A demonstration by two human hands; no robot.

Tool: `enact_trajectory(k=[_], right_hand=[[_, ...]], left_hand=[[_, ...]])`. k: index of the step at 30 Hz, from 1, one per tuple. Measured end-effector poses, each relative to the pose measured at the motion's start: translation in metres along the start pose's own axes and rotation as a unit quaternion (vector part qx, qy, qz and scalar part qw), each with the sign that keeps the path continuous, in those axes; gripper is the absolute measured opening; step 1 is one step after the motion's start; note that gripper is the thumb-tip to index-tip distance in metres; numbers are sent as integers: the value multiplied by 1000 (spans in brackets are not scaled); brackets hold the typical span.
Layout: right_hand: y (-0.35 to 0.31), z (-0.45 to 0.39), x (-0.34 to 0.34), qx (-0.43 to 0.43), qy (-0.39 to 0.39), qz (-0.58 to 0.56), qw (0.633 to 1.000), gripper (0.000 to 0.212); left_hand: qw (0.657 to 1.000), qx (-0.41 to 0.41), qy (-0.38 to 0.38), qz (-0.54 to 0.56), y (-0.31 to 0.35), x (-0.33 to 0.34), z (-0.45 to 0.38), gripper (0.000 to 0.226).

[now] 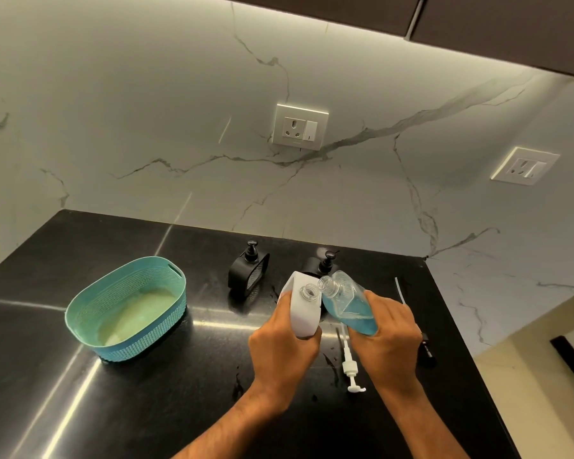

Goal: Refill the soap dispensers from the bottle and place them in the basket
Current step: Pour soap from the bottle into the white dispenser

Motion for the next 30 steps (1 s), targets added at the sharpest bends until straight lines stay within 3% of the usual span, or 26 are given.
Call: enact_trajectory(k=[30], right_hand=[[-8,-20,-14,-77,-55,97,991,73]], left_hand=[[1000,-16,-7,-11,-11,6,-1,87]])
Point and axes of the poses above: each hand's wrist, its own z-axis away from the middle knuckle, its own x-axis out of the palm, y = z × x, the point moved 3 cm from there along -z, towards the middle knuckle, and after that the axes turned 10 degrees about -x, right-handed, at the moved point
